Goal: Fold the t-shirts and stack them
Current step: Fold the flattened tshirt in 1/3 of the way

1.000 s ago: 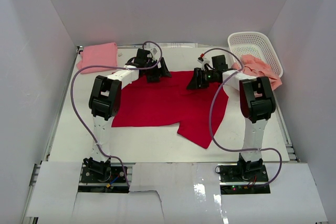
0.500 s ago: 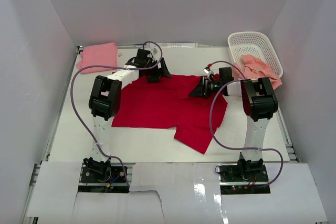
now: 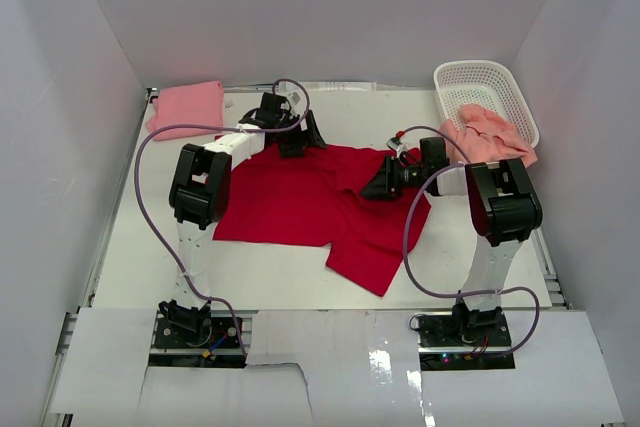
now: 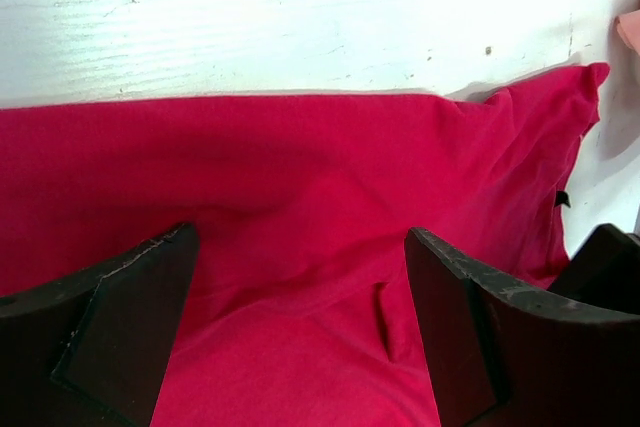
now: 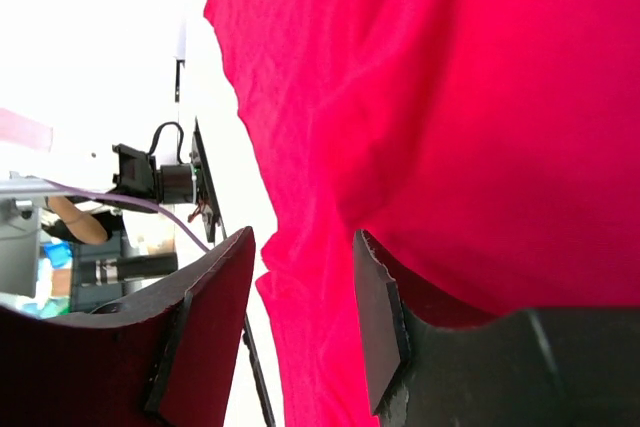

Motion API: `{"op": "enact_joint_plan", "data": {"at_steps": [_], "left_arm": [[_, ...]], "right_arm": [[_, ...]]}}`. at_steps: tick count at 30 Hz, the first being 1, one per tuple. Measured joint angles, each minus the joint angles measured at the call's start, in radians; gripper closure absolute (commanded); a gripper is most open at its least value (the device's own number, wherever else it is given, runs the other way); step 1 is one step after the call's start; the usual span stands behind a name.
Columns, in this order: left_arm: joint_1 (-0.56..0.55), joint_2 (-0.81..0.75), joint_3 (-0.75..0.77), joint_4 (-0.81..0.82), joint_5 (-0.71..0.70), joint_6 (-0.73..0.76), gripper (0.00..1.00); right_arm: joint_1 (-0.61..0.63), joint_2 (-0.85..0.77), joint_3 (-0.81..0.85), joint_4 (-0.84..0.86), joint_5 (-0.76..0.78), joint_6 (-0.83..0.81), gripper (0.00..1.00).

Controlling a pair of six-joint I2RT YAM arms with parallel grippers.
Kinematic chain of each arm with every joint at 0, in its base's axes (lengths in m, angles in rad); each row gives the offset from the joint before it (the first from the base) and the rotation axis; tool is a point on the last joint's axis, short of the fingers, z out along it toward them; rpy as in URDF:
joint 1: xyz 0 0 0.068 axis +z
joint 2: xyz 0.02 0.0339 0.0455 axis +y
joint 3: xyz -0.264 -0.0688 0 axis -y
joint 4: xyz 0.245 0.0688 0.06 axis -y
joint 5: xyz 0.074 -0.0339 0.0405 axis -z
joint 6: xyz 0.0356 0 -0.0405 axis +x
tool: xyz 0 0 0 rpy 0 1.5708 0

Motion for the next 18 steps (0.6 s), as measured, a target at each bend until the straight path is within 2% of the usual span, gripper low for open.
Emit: {"op": "enact_joint_plan", "data": {"at_steps": [12, 18], "left_arm": [[-0.001, 0.000, 0.028, -0.071, -0.023, 0.034, 0.04], [0.016, -0.004, 0.028, -0.092, -0.018, 0.057, 0.03]], "right_arm": [[0.009, -0.027, -0.008, -0.103, 0.019, -0.073, 0.50], [0.009, -0.116, -0.007, -0.176, 0.159, -0.138, 0.50]]}}
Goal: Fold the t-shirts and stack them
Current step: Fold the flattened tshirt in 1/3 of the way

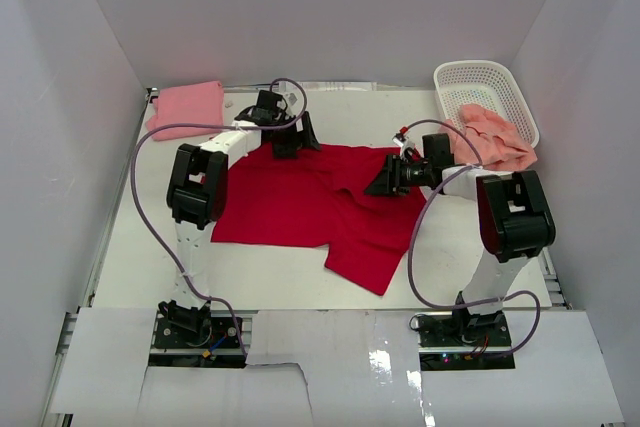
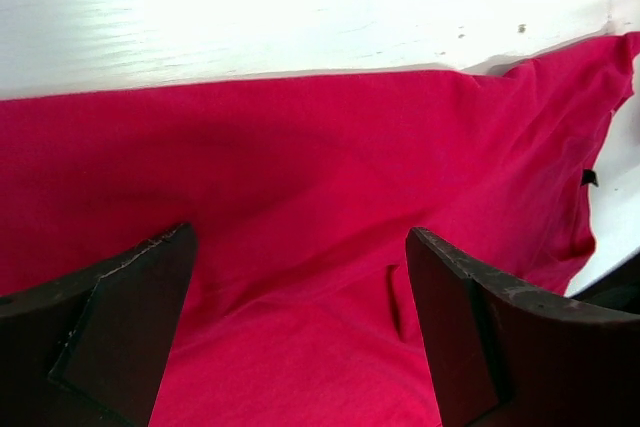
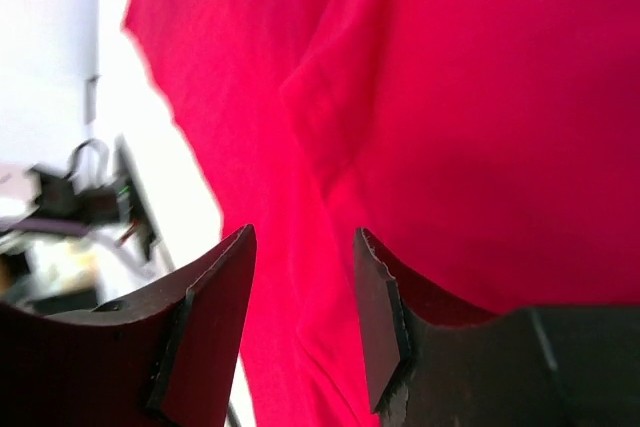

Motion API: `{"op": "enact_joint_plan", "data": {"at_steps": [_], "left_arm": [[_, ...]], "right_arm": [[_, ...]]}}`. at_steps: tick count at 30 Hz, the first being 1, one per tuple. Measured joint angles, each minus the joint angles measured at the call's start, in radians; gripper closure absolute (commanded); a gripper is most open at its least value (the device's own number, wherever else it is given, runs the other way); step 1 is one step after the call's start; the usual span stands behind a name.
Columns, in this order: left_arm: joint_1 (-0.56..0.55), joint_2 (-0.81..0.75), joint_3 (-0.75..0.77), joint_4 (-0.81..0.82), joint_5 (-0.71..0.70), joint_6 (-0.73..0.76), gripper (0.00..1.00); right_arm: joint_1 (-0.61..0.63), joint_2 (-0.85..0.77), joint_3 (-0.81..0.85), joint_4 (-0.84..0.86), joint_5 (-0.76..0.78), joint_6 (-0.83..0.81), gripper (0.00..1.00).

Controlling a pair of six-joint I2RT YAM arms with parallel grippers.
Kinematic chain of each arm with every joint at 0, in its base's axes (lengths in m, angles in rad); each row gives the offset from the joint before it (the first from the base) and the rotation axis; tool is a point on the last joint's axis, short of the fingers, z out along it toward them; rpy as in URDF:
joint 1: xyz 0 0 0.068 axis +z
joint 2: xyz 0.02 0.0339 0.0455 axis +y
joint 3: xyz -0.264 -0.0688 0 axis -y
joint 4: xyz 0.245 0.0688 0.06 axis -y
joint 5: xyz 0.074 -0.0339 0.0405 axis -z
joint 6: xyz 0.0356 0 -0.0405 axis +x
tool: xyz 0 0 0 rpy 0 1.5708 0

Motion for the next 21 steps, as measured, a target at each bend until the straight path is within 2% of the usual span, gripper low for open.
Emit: {"op": "enact_joint_plan", "data": {"at_steps": [4, 9, 13, 21], "left_arm": [[0.022, -0.010, 0.005, -0.047, -0.005, 0.026, 0.03], [0.037, -0.011, 0.056, -0.105, -0.001, 0.052, 0.03], [0.033, -0.012, 0.108, -0.119, 0.032, 0.069, 0.03], [-0.028, -0.012, 0.170, -0.095, 0.177, 0.083, 0.03]], "right_arm": [[0.000, -0.080, 0.025, -0.062, 0.165, -0.035, 0.50], [-0.001, -0.108, 0.113, -0.151, 0.459, -0.066, 0.54], [-0.003, -0.024, 0.225, -0.214, 0.618, -0.087, 0.61], [-0.006, 0.158, 0.395, -0.329, 0.786, -0.104, 0.59]]}}
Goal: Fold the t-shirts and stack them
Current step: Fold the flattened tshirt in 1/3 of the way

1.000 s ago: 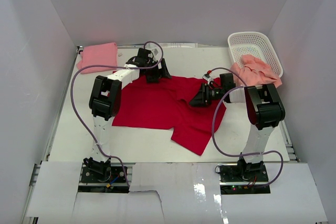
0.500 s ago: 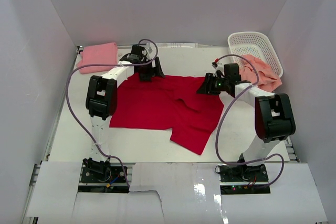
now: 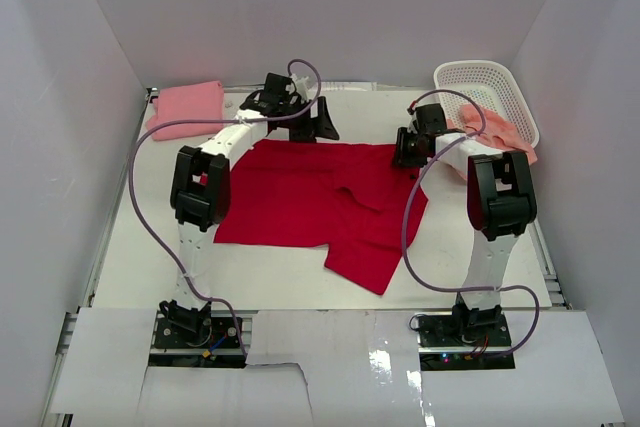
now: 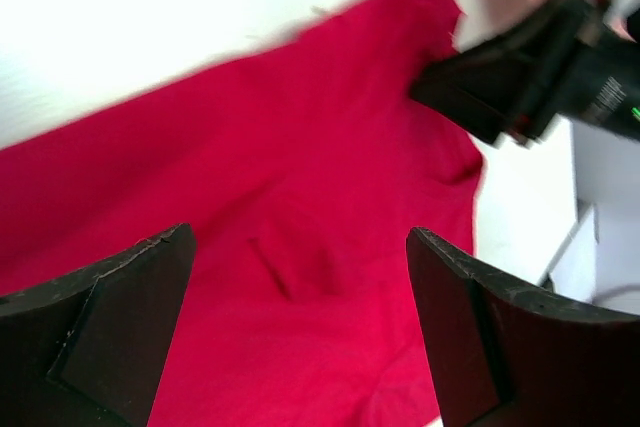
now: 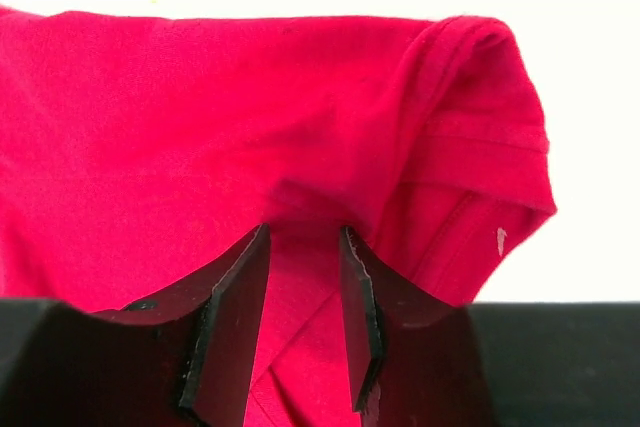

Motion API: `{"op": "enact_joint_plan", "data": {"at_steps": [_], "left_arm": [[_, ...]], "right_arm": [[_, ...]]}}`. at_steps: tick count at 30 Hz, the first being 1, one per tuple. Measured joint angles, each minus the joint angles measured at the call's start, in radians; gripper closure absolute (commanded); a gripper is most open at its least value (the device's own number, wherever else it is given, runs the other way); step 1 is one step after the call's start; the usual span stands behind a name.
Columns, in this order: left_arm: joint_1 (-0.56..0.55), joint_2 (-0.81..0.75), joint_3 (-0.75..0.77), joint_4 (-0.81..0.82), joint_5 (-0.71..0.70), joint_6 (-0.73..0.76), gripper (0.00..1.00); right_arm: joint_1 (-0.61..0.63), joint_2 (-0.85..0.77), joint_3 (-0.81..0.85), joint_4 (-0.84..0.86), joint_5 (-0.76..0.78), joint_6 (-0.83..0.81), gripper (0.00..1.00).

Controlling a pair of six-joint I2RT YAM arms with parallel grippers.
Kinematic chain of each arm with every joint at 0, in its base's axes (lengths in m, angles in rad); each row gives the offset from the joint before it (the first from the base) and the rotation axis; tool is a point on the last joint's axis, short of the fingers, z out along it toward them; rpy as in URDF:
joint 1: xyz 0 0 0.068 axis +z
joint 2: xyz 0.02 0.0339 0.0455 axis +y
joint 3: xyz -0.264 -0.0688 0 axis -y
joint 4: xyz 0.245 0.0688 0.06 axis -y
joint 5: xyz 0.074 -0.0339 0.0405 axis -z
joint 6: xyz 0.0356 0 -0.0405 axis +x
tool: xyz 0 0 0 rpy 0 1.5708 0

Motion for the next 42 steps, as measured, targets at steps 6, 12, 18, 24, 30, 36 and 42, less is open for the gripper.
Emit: {"op": "enact_joint_plan", "data": {"at_steps": [6, 12, 18, 24, 30, 36, 42], "left_arm": [[-0.073, 0.010, 0.025, 0.040, 0.115, -0.018, 0.03], [-0.122, 0.012, 0.039, 0.062, 0.171, -0.032, 0.03], [-0.140, 0.026, 0.021, 0.114, 0.210, -0.067, 0.03], [-0.142, 0.027, -0.135, 0.265, 0.272, -0.158, 0.03], [-0.142, 0.074, -0.204, 0.402, 0.315, -0.255, 0.04], [-0.143, 0.121, -0.154, 0.270, 0.262, -0.200, 0.04], [-0.153, 0.121, -0.042, 0.034, 0.089, -0.069, 0.03]], "right_arm": [[0.001, 0.036, 0.061, -0.029, 0.065, -0.015, 0.60], [0.001, 0.102, 0.154, -0.037, 0.119, -0.027, 0.59], [0.001, 0.148, 0.224, -0.047, 0.127, -0.034, 0.59], [0.001, 0.150, 0.229, -0.052, 0.127, -0.042, 0.59], [0.001, 0.150, 0.229, -0.052, 0.125, -0.044, 0.59], [0.001, 0.150, 0.229, -0.052, 0.126, -0.045, 0.59], [0.001, 0.150, 0.229, -0.052, 0.126, -0.047, 0.59]]}}
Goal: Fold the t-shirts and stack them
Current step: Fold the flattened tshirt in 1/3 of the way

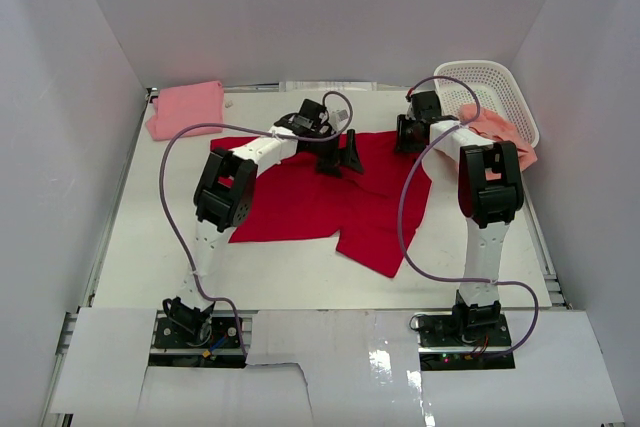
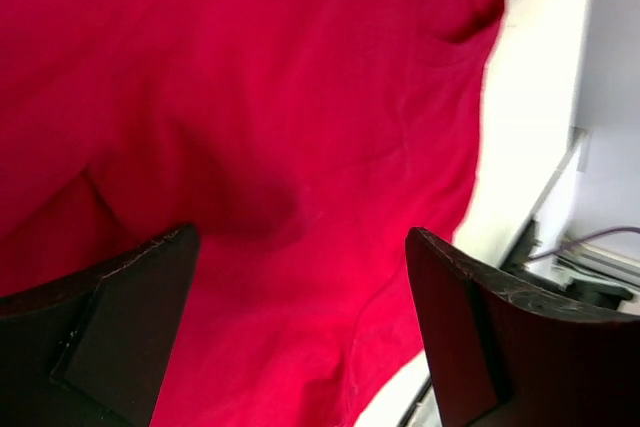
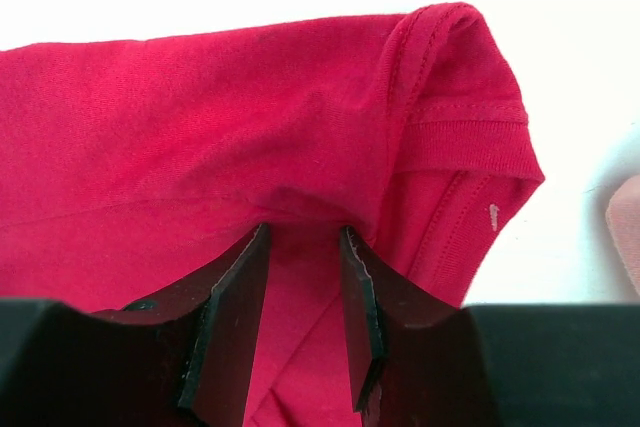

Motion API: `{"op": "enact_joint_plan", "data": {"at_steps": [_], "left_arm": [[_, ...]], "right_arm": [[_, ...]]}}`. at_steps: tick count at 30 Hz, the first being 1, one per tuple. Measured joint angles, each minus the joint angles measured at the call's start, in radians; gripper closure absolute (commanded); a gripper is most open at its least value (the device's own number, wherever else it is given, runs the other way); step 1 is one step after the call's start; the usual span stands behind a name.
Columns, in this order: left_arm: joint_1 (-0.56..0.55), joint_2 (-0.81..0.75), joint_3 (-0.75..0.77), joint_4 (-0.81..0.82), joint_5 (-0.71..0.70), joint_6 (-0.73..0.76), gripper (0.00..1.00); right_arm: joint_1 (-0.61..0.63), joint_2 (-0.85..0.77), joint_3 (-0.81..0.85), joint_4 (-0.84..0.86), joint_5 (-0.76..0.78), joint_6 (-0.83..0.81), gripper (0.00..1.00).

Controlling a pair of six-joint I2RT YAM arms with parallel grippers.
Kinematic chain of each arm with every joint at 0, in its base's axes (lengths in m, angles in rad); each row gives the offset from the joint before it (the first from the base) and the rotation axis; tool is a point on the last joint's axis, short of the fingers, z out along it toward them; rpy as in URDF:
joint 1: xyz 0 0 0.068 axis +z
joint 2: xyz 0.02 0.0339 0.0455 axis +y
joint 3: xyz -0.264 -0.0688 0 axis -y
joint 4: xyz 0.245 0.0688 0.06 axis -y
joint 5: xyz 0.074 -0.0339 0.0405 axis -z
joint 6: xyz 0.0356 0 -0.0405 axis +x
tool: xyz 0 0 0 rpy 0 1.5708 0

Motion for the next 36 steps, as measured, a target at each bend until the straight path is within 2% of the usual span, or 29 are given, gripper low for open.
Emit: {"op": "enact_joint_plan", "data": {"at_steps": [6, 8, 14, 20, 23, 26, 31, 33, 36], "left_arm": [[-0.010, -0.055, -0.001, -0.169, -0.171, 0.080, 0.02], [-0.005, -0.076, -0.022, -0.204, -0.175, 0.090, 0.02], [0.008, -0.136, -0.094, -0.269, -0.077, 0.077, 0.02], [0.029, -0.235, -0.095, -0.279, 0.021, 0.042, 0.02], [0.110, -0.315, -0.093, -0.265, 0.071, 0.026, 0.02], [0.259, -0.393, -0.102, -0.235, 0.068, 0.022, 0.02], [0.490, -0.477, -0.196, -0.166, -0.055, 0.000, 0.02], [0.517, -0.484, -0.253, -0.136, -0.126, -0.017, 0.02], [0.502, -0.479, -0.331, -0.105, -0.203, -0.048, 0.02]], "right_arm": [[0.000, 0.000, 0.000, 0.000, 0.000, 0.000, 0.59], [0.000, 0.000, 0.000, -0.001, 0.000, -0.001, 0.59], [0.000, 0.014, 0.026, -0.021, 0.000, -0.002, 0.59], [0.000, 0.021, 0.040, -0.030, 0.000, -0.002, 0.58], [0.000, 0.018, 0.037, -0.029, -0.004, -0.002, 0.57], [0.000, -0.004, 0.011, -0.031, -0.021, 0.000, 0.57], [0.011, -0.110, -0.074, -0.053, -0.058, 0.011, 0.54], [0.023, -0.154, -0.087, -0.059, -0.083, 0.019, 0.53], [0.062, -0.195, -0.075, -0.051, -0.128, 0.024, 0.52]]}}
